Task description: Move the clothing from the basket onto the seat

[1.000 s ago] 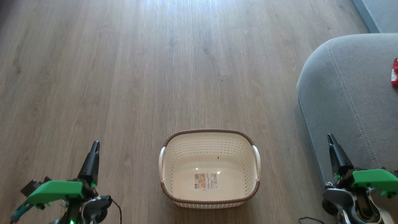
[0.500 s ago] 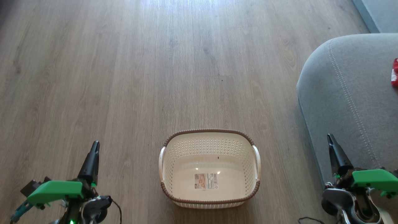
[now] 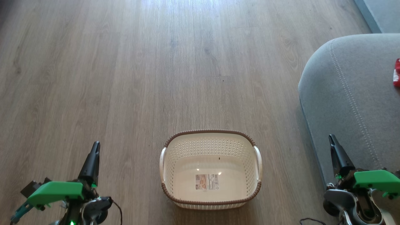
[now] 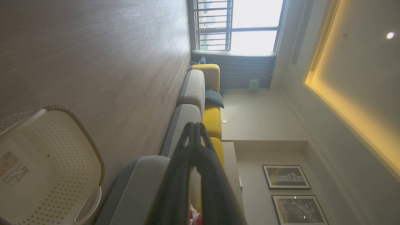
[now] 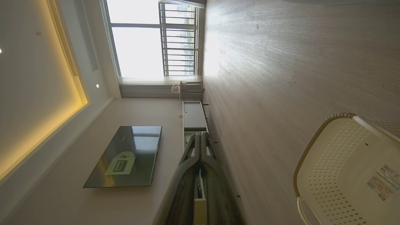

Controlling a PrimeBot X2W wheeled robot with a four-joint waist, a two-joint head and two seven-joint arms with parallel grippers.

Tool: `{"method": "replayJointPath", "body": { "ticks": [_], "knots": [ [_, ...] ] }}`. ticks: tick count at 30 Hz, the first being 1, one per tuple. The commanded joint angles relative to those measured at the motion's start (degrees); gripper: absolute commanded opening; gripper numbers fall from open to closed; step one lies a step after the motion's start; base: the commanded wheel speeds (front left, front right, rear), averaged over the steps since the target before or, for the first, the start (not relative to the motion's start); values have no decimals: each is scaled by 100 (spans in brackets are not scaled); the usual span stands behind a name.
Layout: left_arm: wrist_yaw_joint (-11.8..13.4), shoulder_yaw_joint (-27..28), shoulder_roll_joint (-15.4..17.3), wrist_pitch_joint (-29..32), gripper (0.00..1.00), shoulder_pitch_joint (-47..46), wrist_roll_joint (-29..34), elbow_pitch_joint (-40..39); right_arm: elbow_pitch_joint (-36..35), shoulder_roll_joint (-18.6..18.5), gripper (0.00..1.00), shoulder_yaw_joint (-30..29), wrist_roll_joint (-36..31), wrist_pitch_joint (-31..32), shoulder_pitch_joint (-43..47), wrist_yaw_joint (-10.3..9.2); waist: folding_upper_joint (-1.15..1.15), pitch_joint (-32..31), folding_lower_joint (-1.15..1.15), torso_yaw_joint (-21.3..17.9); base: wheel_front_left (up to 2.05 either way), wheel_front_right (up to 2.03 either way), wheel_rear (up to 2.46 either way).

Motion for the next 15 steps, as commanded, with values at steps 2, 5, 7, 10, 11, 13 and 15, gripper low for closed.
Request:
{"method": "replayJointPath", "body": {
  "ticks": [2, 5, 7, 10, 11, 13, 15],
  "knots": [
    [-54, 197, 84, 43, 0, -270, -34, -189, -221, -18, 0, 98, 33, 34, -299, 0, 0, 0, 0, 0, 0, 0, 0],
    [-54, 196, 84, 43, 0, -270, -34, -189, -221, -18, 0, 98, 33, 33, -299, 0, 0, 0, 0, 0, 0, 0, 0],
    [-54, 196, 84, 43, 0, -270, -34, -189, -221, -18, 0, 98, 33, 33, -299, 0, 0, 0, 0, 0, 0, 0, 0],
    [-54, 196, 84, 43, 0, -270, -34, -189, -221, -18, 0, 98, 33, 33, -299, 0, 0, 0, 0, 0, 0, 0, 0],
    [-54, 196, 84, 43, 0, -270, -34, -189, -221, -18, 0, 98, 33, 33, -299, 0, 0, 0, 0, 0, 0, 0, 0],
    [-54, 196, 84, 43, 0, -270, -34, -189, -221, -18, 0, 98, 33, 33, -299, 0, 0, 0, 0, 0, 0, 0, 0],
    [-54, 196, 84, 43, 0, -270, -34, -189, -221, -18, 0, 98, 33, 33, -299, 0, 0, 0, 0, 0, 0, 0, 0]
  ]
}}
